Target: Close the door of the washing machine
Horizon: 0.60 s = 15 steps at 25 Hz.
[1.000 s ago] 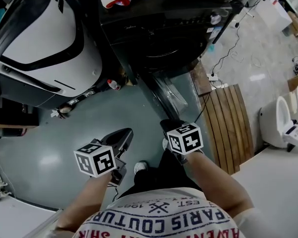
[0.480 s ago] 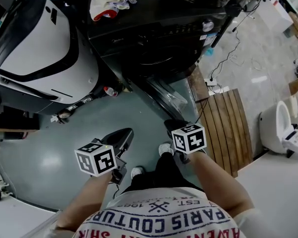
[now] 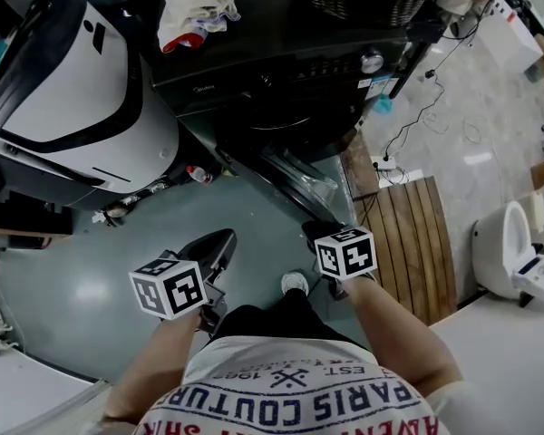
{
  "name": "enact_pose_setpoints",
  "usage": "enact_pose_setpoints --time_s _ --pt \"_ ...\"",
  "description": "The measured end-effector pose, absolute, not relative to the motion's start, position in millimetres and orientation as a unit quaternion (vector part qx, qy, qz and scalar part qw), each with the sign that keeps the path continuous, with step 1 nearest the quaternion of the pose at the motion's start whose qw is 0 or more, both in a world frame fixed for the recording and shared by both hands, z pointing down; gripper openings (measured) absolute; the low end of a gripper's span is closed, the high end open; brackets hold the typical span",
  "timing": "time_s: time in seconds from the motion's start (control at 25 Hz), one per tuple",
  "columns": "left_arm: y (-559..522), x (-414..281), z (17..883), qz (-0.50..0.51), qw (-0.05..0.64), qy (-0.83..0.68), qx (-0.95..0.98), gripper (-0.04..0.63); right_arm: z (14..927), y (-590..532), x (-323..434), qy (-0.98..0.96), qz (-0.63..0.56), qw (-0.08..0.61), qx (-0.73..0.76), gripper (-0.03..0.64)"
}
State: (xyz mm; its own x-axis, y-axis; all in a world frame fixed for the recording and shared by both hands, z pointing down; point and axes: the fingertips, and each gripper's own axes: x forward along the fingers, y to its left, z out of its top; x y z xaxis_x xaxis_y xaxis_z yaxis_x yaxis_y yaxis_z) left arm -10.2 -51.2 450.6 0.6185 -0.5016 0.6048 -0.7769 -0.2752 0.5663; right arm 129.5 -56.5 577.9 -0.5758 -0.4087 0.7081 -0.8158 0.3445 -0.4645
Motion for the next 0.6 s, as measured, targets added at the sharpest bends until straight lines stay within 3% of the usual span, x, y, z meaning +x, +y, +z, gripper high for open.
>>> enact_pose_setpoints --time_s 0.6 --pt "-84.3 12.1 465.1 0.158 0.449 -0.39 0.788 0.026 587.6 -101.1 178.3 -0.752 0.437 0.23 0.436 0.021"
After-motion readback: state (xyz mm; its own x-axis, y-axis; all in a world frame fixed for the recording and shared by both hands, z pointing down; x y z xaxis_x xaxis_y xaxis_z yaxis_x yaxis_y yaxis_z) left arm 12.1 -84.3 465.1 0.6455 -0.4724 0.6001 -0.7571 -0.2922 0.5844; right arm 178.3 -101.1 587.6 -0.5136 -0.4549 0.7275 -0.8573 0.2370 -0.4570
